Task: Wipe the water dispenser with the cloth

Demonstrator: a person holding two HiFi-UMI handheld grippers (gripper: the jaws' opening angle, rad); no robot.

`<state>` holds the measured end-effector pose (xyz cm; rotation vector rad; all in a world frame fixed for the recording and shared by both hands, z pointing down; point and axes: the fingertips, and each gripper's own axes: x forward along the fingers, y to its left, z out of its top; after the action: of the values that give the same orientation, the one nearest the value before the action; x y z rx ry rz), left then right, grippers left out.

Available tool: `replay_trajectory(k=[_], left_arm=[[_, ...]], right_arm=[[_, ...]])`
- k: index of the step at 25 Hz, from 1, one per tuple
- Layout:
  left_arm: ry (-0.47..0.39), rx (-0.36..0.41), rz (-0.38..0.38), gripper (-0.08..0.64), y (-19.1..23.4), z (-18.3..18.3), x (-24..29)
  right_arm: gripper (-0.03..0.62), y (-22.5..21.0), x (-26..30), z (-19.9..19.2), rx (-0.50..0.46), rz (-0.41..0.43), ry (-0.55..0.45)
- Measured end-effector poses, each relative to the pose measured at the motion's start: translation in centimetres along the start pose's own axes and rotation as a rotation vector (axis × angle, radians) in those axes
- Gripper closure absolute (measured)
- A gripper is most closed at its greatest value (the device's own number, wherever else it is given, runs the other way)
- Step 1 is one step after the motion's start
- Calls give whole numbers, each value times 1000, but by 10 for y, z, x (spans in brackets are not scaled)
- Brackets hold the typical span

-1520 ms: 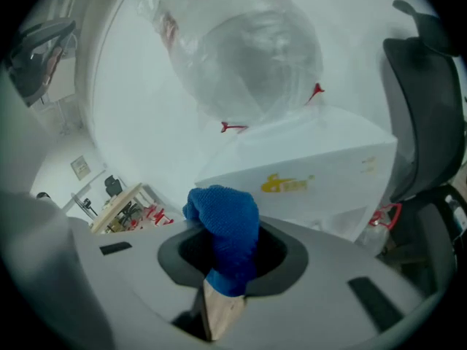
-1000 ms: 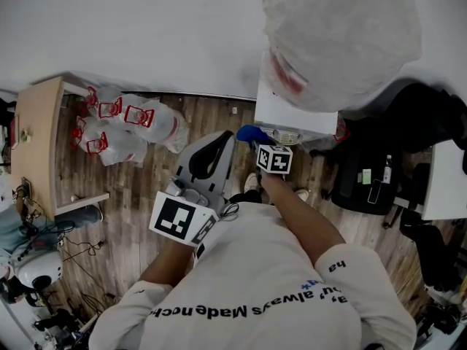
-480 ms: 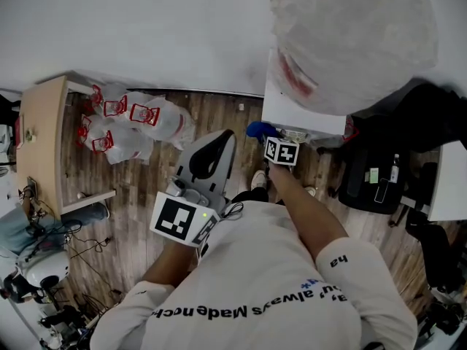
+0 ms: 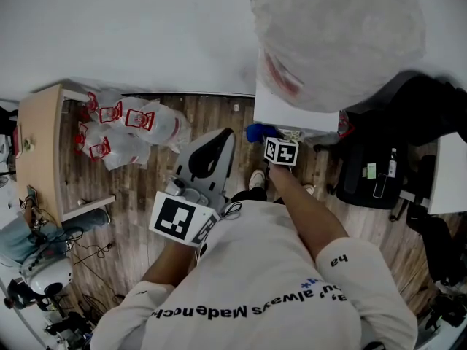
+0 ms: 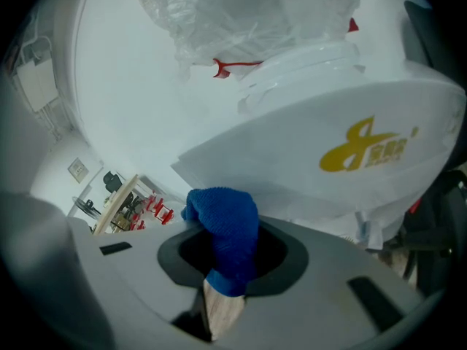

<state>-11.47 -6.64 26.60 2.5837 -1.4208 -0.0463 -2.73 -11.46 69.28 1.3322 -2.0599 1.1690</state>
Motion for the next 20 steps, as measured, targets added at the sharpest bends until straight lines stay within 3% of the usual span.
replay_trajectory(k=[20], left_arm=[[2, -3, -51, 540, -37, -3, 15]], right_arm=[[502, -67, -38, 4, 80, -76, -46]])
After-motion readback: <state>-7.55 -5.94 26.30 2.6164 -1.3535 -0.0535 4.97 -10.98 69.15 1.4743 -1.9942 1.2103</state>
